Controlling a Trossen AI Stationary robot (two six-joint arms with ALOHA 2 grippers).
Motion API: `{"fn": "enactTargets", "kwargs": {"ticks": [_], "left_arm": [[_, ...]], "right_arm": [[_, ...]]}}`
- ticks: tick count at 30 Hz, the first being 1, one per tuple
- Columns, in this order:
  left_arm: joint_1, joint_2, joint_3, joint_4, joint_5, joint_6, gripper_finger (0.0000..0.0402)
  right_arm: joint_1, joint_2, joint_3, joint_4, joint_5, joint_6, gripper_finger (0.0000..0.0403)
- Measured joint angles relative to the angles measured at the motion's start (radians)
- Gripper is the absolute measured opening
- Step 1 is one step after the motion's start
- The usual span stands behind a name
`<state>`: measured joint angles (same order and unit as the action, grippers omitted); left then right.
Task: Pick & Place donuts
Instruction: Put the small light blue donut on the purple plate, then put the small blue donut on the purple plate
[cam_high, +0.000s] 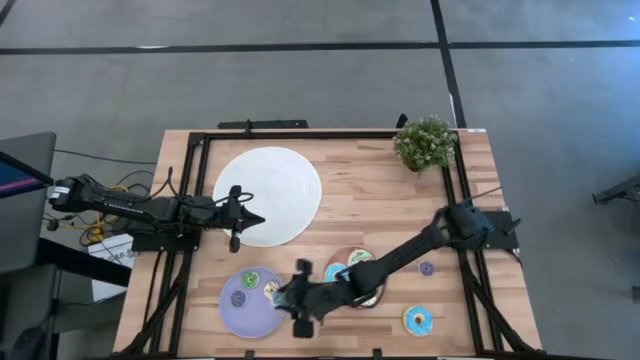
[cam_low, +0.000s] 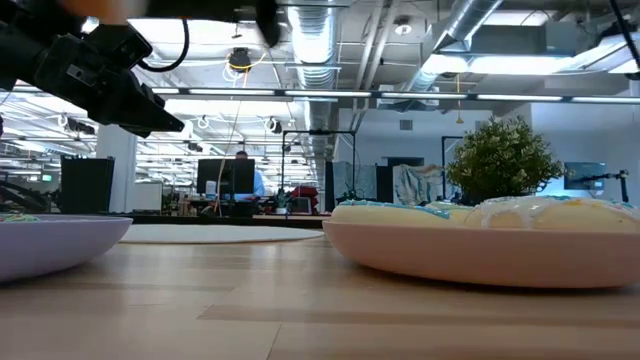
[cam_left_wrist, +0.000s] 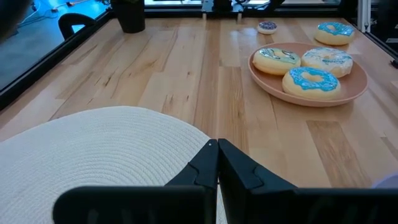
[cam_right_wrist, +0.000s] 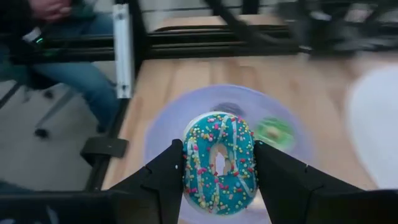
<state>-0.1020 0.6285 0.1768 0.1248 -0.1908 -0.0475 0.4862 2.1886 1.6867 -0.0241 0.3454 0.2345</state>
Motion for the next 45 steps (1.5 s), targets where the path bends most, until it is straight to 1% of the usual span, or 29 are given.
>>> {"fn": "enactTargets", "kwargs": {"ticks": [2, 4, 9, 15, 19, 24, 29, 34, 36, 40, 45], "left_arm": [[0.000, 0.000, 0.000, 0.000, 0.000, -0.001, 0.0000], [0.000, 0.000, 0.000, 0.000, 0.000, -0.001, 0.0000], [0.000, 0.000, 0.000, 0.000, 0.000, 0.000, 0.0000], [0.000, 0.000, 0.000, 0.004, -0.006, 0.069, 0.0000], [0.000, 0.000, 0.000, 0.006, -0.008, 0.079, 0.0000], [0.000, 0.000, 0.000, 0.007, -0.008, 0.080, 0.0000], [0.000, 0.000, 0.000, 0.007, -0.008, 0.068, 0.0000], [0.000, 0.000, 0.000, 0.007, -0.007, 0.065, 0.0000], [0.000, 0.000, 0.000, 0.006, -0.007, 0.064, 0.0000], [0.000, 0.000, 0.000, 0.006, -0.007, 0.061, 0.0000], [0.000, 0.000, 0.000, 0.002, -0.007, 0.039, 0.0000]], "right_arm": [[-0.007, 0.076, 0.105, -0.027, -0.052, -0.033, 0.0172], [-0.019, 0.143, 0.193, -0.061, -0.078, -0.061, 0.0172], [-0.064, 0.295, 0.363, -0.065, -0.150, -0.086, 0.0172], [-0.106, 0.427, 0.506, -0.103, -0.316, -0.069, 0.0172], [-0.110, 0.478, 0.560, -0.179, -0.320, -0.062, 0.0173], [-0.118, 0.486, 0.577, -0.188, -0.314, -0.059, 0.0187], [-0.130, 0.485, 0.577, -0.199, -0.294, -0.058, 0.0218], [-0.128, 0.483, 0.576, -0.213, -0.296, -0.059, 0.0246], [-0.129, 0.483, 0.576, -0.222, -0.296, -0.059, 0.0249], [-0.135, 0.445, 0.579, -0.305, -0.295, -0.083, 0.0250], [-0.145, 0.369, 0.579, -0.414, -0.318, -0.086, 0.0249]]}}
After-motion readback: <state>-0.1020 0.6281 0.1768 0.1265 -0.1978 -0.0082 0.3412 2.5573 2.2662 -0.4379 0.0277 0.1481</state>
